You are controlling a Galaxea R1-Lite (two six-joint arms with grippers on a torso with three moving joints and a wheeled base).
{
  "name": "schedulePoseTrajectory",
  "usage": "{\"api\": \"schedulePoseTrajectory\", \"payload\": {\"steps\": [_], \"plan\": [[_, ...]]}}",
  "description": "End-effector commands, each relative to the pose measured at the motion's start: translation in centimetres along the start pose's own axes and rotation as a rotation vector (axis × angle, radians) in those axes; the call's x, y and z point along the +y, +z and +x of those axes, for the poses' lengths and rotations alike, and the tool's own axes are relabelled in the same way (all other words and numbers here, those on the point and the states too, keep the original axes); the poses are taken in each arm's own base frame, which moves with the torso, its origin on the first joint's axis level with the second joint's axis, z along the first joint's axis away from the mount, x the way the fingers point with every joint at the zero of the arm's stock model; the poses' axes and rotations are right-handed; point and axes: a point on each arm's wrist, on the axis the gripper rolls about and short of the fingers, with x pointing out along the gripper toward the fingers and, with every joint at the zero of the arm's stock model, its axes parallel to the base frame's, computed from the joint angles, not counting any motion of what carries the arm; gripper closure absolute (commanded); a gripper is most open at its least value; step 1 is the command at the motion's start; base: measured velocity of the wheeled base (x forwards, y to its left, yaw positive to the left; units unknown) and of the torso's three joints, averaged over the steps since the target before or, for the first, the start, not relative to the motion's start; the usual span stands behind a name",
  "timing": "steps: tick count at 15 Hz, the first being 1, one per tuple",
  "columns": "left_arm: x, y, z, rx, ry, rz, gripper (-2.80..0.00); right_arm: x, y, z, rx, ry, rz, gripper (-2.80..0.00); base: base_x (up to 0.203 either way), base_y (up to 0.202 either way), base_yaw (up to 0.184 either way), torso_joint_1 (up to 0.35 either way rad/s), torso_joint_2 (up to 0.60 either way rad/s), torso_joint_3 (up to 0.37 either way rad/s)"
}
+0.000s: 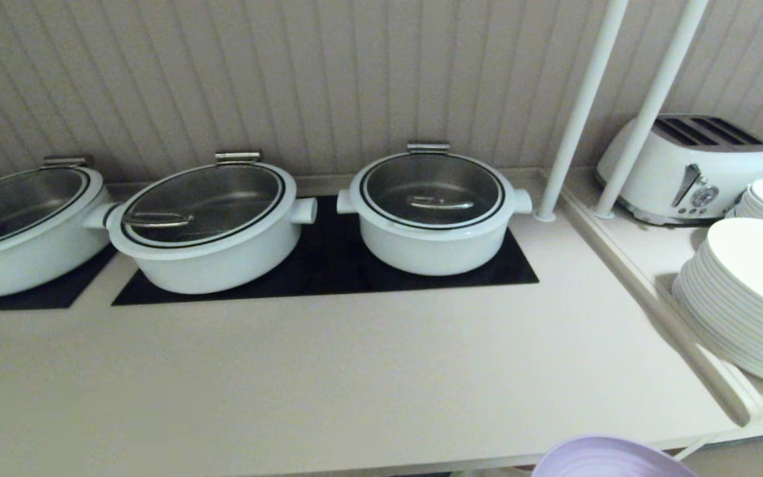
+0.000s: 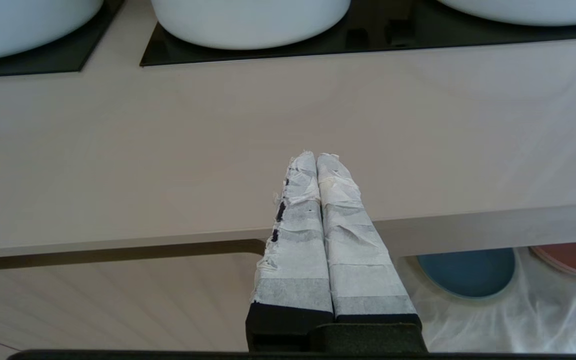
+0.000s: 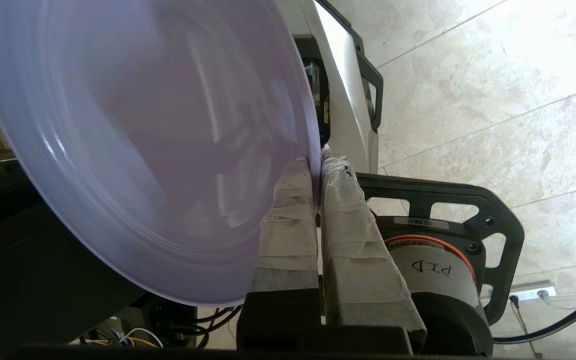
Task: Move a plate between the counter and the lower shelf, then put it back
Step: Put the plate in the cupboard
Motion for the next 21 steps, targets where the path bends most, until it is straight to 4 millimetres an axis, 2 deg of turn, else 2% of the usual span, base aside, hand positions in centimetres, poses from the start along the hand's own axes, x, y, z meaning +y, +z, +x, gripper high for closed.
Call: {"api": "schedulePoseTrajectory", "payload": {"steps": [1,21], "plan": [[0.0,-0.01,0.0,0.0,0.0,0.0,0.0,-0.02,-0.04,0.06,0.008,0.0,0.002,0.0,0.0,0.0,0.0,0.0,0.0,0.0],[0.0,-0.01,0.0,0.0,0.0,0.0,0.0,0.1,0.05,-0.06,0.003,0.031,-0.003,0.0,0.0,0.0,0.0,0.0,0.0,0.0]]}}
